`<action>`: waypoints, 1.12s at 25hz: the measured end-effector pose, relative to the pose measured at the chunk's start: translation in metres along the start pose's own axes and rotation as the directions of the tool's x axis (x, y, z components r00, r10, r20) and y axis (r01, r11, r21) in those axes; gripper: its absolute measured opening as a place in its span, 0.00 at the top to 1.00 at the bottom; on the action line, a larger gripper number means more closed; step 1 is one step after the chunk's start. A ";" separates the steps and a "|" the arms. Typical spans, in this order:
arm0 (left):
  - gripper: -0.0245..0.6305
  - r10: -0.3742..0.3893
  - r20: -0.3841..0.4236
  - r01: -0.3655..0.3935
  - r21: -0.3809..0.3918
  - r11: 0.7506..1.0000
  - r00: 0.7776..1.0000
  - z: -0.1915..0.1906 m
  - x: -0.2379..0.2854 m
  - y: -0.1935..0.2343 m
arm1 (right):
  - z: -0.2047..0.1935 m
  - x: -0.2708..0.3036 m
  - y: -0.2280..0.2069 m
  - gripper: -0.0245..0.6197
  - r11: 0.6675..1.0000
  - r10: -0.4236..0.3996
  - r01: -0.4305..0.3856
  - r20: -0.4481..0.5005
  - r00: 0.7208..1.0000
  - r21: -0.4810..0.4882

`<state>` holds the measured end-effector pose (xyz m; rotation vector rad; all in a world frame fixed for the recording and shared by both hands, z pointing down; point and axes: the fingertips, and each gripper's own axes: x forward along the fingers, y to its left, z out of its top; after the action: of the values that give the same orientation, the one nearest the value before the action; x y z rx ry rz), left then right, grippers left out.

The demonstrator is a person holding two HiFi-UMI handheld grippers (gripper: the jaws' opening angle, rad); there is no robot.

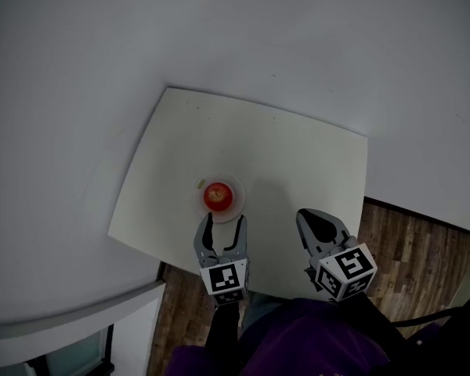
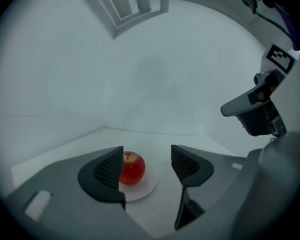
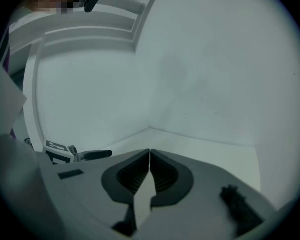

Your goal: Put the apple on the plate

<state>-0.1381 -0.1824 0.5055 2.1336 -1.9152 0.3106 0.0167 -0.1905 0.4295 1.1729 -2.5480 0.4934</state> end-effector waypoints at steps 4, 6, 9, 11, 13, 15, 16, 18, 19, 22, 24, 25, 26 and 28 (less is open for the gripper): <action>0.59 -0.022 0.012 0.022 0.005 1.000 1.000 0.014 -0.017 -0.018 | -0.001 -0.001 0.006 0.94 1.000 0.018 -0.018 -0.003 1.000 -0.014; 0.66 -0.021 0.019 0.021 0.013 1.000 1.000 0.018 -0.024 -0.024 | 0.000 -0.002 0.009 0.94 0.999 0.029 -0.028 0.004 1.000 -0.016; 0.72 -0.018 0.027 0.017 0.008 1.000 0.999 0.021 -0.031 -0.030 | 0.003 -0.004 0.013 0.94 0.999 0.042 -0.042 0.010 0.999 -0.022; 0.79 -0.015 0.028 0.015 0.004 1.000 1.000 0.022 -0.035 -0.032 | 0.002 -0.005 0.014 0.95 0.999 0.047 -0.047 0.011 0.999 -0.020; 0.89 -0.014 0.030 0.014 -0.005 1.000 0.999 0.023 -0.039 -0.033 | 0.003 -0.006 0.016 0.94 0.999 0.050 -0.050 0.013 0.999 -0.022; 0.94 -0.013 0.034 0.013 -0.005 1.000 0.999 0.024 -0.042 -0.034 | 0.004 -0.006 0.017 0.95 0.998 0.051 -0.050 0.018 0.999 -0.025; 0.95 -0.014 0.035 0.014 -0.003 1.000 0.999 0.025 -0.044 -0.036 | 0.004 -0.007 0.018 0.95 0.998 0.051 -0.050 0.020 0.999 -0.025; 0.96 -0.023 0.035 0.024 -0.006 1.000 0.999 0.027 -0.047 -0.039 | 0.004 -0.008 0.018 0.95 0.998 0.054 -0.053 0.021 0.998 -0.024; 0.96 -0.029 0.036 0.030 -0.007 1.000 0.999 0.028 -0.048 -0.042 | 0.005 -0.008 0.018 0.95 0.998 0.057 -0.056 0.021 0.998 -0.023; 0.96 -0.045 0.042 0.045 -0.013 0.999 0.998 0.033 -0.053 -0.049 | 0.006 -0.009 0.019 0.95 0.998 0.067 -0.066 0.024 0.997 -0.022; 0.96 -0.053 0.044 0.054 -0.016 0.998 0.998 0.035 -0.056 -0.053 | 0.006 -0.011 0.020 0.95 0.997 0.070 -0.070 0.024 0.997 -0.022; 0.96 -0.058 0.044 0.059 -0.018 0.998 0.997 0.036 -0.057 -0.055 | 0.005 -0.011 0.020 0.95 0.997 0.071 -0.070 0.024 0.997 -0.024; 0.96 -0.063 0.043 0.064 -0.020 0.998 0.997 0.036 -0.057 -0.056 | 0.005 -0.011 0.020 0.95 0.997 0.071 -0.071 0.023 0.997 -0.028; 0.96 -0.070 0.039 0.072 -0.030 0.997 0.997 0.035 -0.058 -0.058 | 0.005 -0.011 0.022 0.95 0.996 0.077 -0.076 0.021 0.997 -0.040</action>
<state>-0.0868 -0.1339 0.4508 2.1960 -1.8467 0.2260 0.0056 -0.1720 0.4161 1.0763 -2.6175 0.4488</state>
